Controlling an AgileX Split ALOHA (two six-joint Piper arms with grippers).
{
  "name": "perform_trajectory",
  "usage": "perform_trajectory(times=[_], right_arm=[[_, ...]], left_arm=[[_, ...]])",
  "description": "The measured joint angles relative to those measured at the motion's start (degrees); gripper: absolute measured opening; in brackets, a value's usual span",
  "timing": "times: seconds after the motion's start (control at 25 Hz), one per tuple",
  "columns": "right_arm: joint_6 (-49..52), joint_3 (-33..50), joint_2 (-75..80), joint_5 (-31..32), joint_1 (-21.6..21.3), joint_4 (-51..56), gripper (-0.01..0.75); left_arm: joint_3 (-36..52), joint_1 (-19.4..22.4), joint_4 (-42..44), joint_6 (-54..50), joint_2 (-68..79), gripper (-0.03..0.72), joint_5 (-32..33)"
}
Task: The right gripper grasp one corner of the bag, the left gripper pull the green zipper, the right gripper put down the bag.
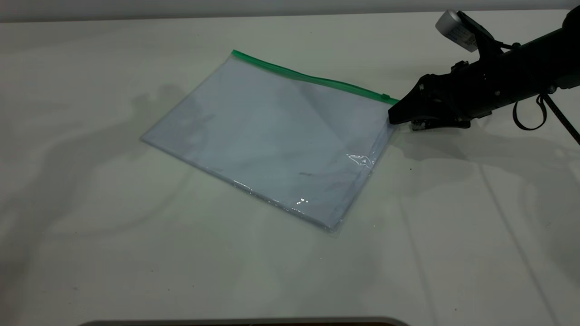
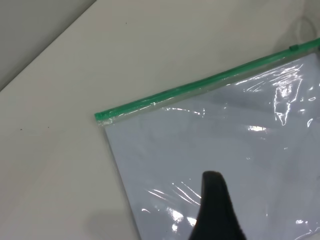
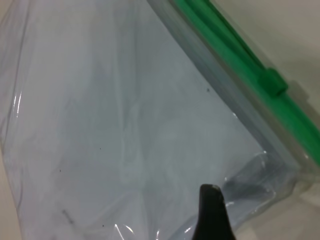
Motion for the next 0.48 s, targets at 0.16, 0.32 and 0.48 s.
perform_trajectory(times=[0.16, 0.32, 0.48], right_arm=[[-0.84, -0.1, 0.27, -0.12, 0.0, 0.51, 0.578], [-3.22, -0.31, 2.23, 1.99, 0.0, 3.95, 0.578], [-5.94, -0.41, 3.51, 5.22, 0.0, 7.31, 0.578]], left_arm=[[0.0, 0.0, 0.0, 0.18, 0.0, 0.58, -0.05], [0.0, 0.0, -0.11, 0.18, 0.0, 0.58, -0.05], [0.0, 0.0, -0.11, 0.18, 0.0, 0.58, -0.05]])
